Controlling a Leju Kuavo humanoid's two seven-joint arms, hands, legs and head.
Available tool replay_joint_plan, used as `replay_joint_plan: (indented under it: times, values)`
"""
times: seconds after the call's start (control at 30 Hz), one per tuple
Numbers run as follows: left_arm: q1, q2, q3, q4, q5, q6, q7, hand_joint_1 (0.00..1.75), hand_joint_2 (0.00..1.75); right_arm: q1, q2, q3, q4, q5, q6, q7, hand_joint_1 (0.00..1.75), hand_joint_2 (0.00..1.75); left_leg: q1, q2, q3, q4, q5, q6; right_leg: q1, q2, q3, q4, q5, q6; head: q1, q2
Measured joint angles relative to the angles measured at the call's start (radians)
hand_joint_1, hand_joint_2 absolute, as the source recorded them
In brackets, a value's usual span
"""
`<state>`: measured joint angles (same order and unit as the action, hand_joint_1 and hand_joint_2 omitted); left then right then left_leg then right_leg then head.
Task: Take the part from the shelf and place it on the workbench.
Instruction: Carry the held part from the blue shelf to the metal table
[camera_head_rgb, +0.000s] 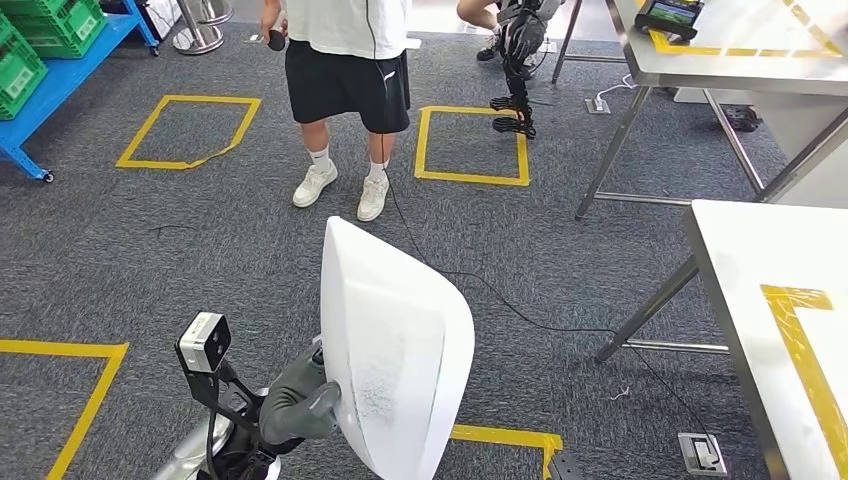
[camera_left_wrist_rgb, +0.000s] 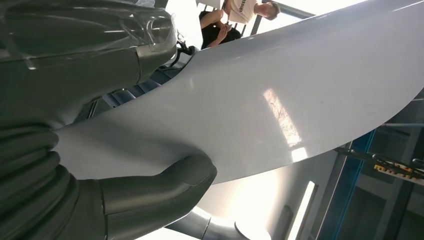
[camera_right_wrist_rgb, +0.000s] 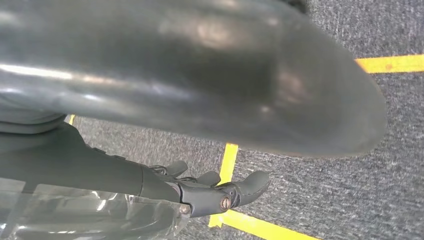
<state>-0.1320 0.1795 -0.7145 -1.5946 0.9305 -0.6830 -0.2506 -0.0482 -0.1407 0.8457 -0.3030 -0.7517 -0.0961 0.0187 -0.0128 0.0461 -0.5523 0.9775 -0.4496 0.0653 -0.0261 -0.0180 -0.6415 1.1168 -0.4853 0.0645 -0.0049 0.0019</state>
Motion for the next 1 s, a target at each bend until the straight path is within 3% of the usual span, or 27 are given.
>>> replay_joint_plan:
  times: [0.07,0.1,0.17,0.23,0.27,0.33,0.37,0.4,0.43,0.47,0.53,0.6,0.63,0.67,0.7,0.77,0.83,0.9,0.93,1.0]
  values:
    - [0.0,0.0,0.0,0.0,0.0,-0.001,0.0,1.75,1.75,0.0,-0.002,0.0,0.0,-0.003,0.0,0.0,0.0,0.0,-0.006,0.013,-0.003,0.01,-0.007,-0.007,0.004,-0.024,0.058,-0.109,0.033,-0.005,0.0,0.0]
    - [0.0,0.001,0.0,0.0,0.0,-0.001,0.0,1.75,1.75,0.0,-0.002,0.0,0.0,-0.004,0.0,0.0,0.0,0.0,-0.009,0.019,-0.005,0.014,-0.009,-0.011,0.006,-0.027,0.065,-0.124,0.037,-0.012,0.0,0.0]
    - [0.0,0.001,0.0,0.0,0.0,-0.002,0.0,1.75,1.75,0.003,-0.002,0.0,0.0,-0.005,0.0,0.0,0.0,0.0,-0.008,0.028,-0.007,0.018,-0.012,-0.016,0.006,-0.008,0.064,-0.123,0.042,-0.022,0.0,0.0]
    - [0.0,0.001,0.0,0.0,0.0,-0.004,0.0,1.75,1.75,0.005,-0.002,0.0,0.0,-0.006,0.0,0.0,0.0,0.0,-0.001,0.007,-0.017,0.048,-0.037,-0.027,0.0,0.008,0.064,-0.125,0.046,-0.03,0.0,0.0]
    - [0.0,0.002,0.0,0.0,0.0,-0.004,0.0,1.75,1.75,0.004,-0.002,0.0,0.0,-0.005,0.0,0.0,0.0,0.0,0.004,-0.012,-0.035,0.091,-0.064,-0.033,-0.003,0.016,0.064,-0.126,0.048,-0.034,0.0,0.0]
    - [0.001,0.004,0.0,0.001,0.0,-0.005,0.0,1.75,1.75,0.005,-0.002,-0.001,0.0,-0.005,0.0,0.0,0.0,0.0,0.011,-0.039,-0.097,0.228,-0.131,-0.042,-0.001,0.032,0.063,-0.126,0.049,-0.038,0.0,0.0]
    - [0.002,0.005,0.0,0.002,0.0,-0.005,0.0,1.75,1.75,0.005,-0.002,-0.001,0.0,-0.005,0.0,0.0,0.0,0.0,0.014,-0.042,-0.127,0.291,-0.153,-0.044,0.001,0.042,0.062,-0.125,0.05,-0.039,0.0,0.0]
    - [0.003,0.006,0.0,0.002,0.0,-0.005,0.0,1.75,1.75,0.006,-0.002,-0.001,0.0,-0.005,0.0,0.0,0.0,0.0,0.015,-0.044,-0.143,0.322,-0.155,-0.044,0.002,0.052,0.062,-0.125,0.05,-0.039,0.0,0.0]
    - [0.004,0.006,0.0,0.002,0.0,-0.005,0.0,1.75,1.75,0.006,-0.002,-0.001,0.0,-0.005,0.0,0.0,0.0,0.0,0.016,-0.046,-0.14,0.311,-0.136,-0.043,0.002,0.063,0.063,-0.125,0.051,-0.04,0.0,0.0]
    - [0.004,0.007,0.0,0.002,0.0,-0.005,0.0,1.75,1.75,0.006,-0.002,-0.001,0.0,-0.005,0.0,0.0,0.0,0.0,0.016,-0.051,-0.116,0.26,-0.1,-0.04,0.002,0.075,0.065,-0.125,0.051,-0.04,0.0,0.0]
    - [0.004,0.007,0.0,0.002,0.0,-0.005,0.0,1.75,1.75,0.005,0.0,-0.001,0.0,-0.005,0.0,0.0,0.0,0.0,0.018,-0.095,-0.049,0.116,-0.029,-0.031,0.002,0.097,0.067,-0.125,0.052,-0.038,0.001,0.0]
    - [0.005,0.009,0.0,0.002,0.0,-0.006,0.0,1.75,1.75,0.003,0.001,-0.001,0.0,-0.005,0.0,0.0,0.0,0.0,0.016,-0.131,-0.016,0.042,-0.005,-0.024,-0.002,0.117,0.06,-0.126,0.057,-0.03,0.0,0.0]
    - [0.005,0.009,0.001,0.002,0.0,-0.006,0.0,1.75,1.75,0.002,0.002,-0.001,0.0,-0.005,0.0,0.0,0.0,0.0,0.015,-0.13,-0.014,0.037,-0.008,-0.021,-0.003,0.127,0.055,-0.126,0.061,-0.024,0.0,0.0]
    - [0.006,0.009,0.001,0.002,0.001,-0.006,0.0,1.75,1.75,0.003,0.002,-0.001,0.0,-0.005,0.0,0.0,0.0,0.0,0.013,-0.118,-0.014,0.03,-0.007,-0.018,-0.005,0.137,0.05,-0.128,0.065,-0.018,-0.001,0.0]
    - [0.006,0.008,0.002,0.002,0.001,-0.007,-0.001,1.75,1.75,0.004,0.003,-0.001,0.0,-0.005,0.0,0.0,0.0,0.0,0.013,-0.106,-0.011,0.021,-0.004,-0.014,-0.005,0.133,0.043,-0.125,0.064,-0.015,-0.001,0.0]
    - [0.006,0.006,0.003,0.002,0.0,-0.008,-0.001,1.75,1.75,0.004,0.004,0.0,0.0,-0.004,0.0,0.0,0.0,0.0,0.014,-0.079,-0.006,0.003,0.006,-0.005,0.001,0.09,0.013,-0.074,0.037,-0.018,0.001,0.0]
    - [0.01,0.006,0.004,0.002,-0.001,-0.009,-0.002,1.75,1.75,-0.001,0.003,0.0,0.0,-0.002,0.0,0.0,0.0,0.0,0.01,-0.052,-0.007,-0.002,0.01,0.001,0.003,0.042,-0.048,0.055,-0.02,-0.028,0.003,0.0]
    - [0.014,0.007,0.006,0.003,-0.002,-0.009,-0.002,1.75,1.75,-0.003,0.003,0.0,0.0,0.0,0.0,0.001,0.0,0.0,0.005,-0.025,-0.011,-0.001,0.01,0.001,0.002,0.031,-0.093,0.158,-0.054,-0.026,0.003,0.0]
    - [0.015,0.007,0.006,0.003,-0.002,-0.009,-0.002,1.75,1.75,-0.003,0.003,0.0,0.0,0.002,0.0,0.003,0.0,0.0,0.003,-0.013,-0.012,0.0,0.01,0.001,0.002,0.028,-0.087,0.156,-0.05,-0.02,0.003,0.0]
    - [0.015,0.007,0.007,0.003,-0.003,-0.009,-0.003,1.75,1.75,-0.003,0.002,0.001,0.0,0.006,0.0,0.006,0.0,0.0,0.001,0.009,-0.013,0.004,0.009,-0.001,0.002,0.008,-0.013,0.034,-0.007,-0.003,0.003,0.0]
